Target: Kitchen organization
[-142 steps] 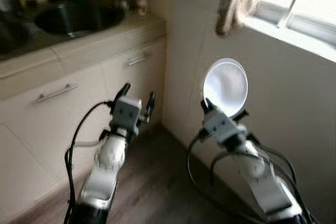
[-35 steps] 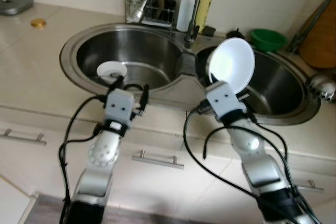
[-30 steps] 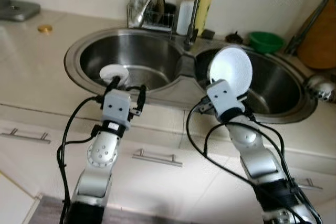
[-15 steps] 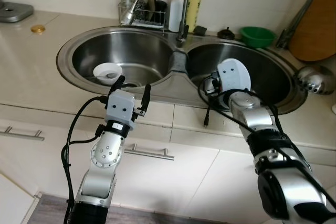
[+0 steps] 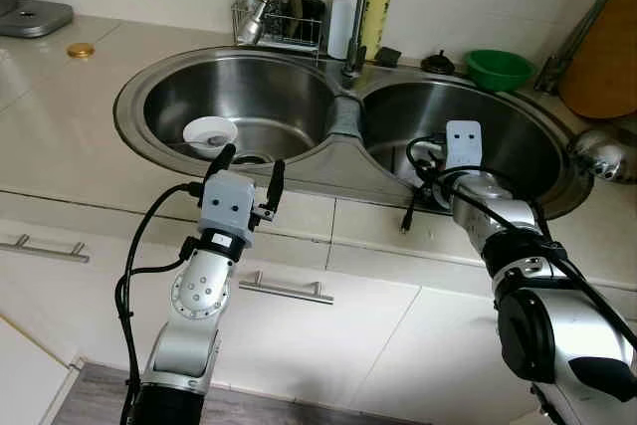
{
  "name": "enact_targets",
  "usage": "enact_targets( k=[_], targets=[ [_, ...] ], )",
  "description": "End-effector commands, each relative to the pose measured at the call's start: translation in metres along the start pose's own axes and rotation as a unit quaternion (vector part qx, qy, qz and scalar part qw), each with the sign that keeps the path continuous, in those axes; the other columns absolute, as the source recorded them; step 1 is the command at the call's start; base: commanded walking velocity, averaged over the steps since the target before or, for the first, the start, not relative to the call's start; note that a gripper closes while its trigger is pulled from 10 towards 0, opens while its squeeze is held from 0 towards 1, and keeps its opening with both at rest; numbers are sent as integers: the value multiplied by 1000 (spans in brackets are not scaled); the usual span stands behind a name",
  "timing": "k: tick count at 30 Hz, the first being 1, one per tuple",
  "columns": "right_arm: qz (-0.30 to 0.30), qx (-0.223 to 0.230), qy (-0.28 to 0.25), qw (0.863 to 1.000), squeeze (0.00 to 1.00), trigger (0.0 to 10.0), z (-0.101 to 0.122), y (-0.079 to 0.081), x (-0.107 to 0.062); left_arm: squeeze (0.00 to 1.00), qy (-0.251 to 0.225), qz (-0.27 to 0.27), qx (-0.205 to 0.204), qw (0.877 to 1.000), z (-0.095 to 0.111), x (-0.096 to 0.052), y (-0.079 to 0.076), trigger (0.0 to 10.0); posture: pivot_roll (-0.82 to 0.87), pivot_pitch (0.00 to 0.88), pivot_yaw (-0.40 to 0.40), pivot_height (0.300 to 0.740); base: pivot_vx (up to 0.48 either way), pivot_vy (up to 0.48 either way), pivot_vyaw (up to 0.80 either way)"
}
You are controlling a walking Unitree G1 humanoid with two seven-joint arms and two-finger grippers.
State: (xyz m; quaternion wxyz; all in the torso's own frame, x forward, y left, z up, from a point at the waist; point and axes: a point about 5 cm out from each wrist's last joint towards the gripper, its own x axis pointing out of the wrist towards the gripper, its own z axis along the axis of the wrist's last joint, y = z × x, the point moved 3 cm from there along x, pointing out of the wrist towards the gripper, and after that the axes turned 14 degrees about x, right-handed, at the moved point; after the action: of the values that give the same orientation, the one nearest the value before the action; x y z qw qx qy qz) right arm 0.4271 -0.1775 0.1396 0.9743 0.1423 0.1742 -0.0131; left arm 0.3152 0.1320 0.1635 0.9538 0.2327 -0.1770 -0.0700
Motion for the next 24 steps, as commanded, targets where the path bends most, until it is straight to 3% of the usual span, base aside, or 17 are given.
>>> enact_targets(
  k=[1,7,11,13,14,15,24],
  targets=[
    [-8,7,-1,1000,1000,10000,2,-5,0,0,-6,-8,-1,1000,4,1,-5,10000,-3,0,-94,740,0,0,0],
    [-4,12,-28,1000,1000,10000,10,-2,-1,0,-6,-10,-2,1000,4,1,-5,10000,-1,0,-95,740,0,0,0],
    [-2,-6,-111,994,1000,10000,33,6,-7,0,-3,-8,-4,1000,3,1,-4,10000,-1,0,-95,740,0,0,0],
    [25,-19,-178,984,1000,10000,45,17,-18,0,-1,-6,-6,1000,3,0,-4,10000,-1,0,-95,740,0,0,0],
    [28,-21,-184,982,1000,10000,46,19,-20,0,-1,-6,-6,1000,3,0,-4,10000,-1,0,-95,740,0,0,0],
    [34,-47,-216,975,0,10000,49,24,-29,0,0,-5,-8,1000,3,0,-3,10000,-5,0,-96,740,0,0,0],
    [57,-40,-284,956,0,10000,40,36,-72,0,-3,-2,-17,1000,4,1,-1,10000,-13,0,-96,740,0,0,0]
  ],
)
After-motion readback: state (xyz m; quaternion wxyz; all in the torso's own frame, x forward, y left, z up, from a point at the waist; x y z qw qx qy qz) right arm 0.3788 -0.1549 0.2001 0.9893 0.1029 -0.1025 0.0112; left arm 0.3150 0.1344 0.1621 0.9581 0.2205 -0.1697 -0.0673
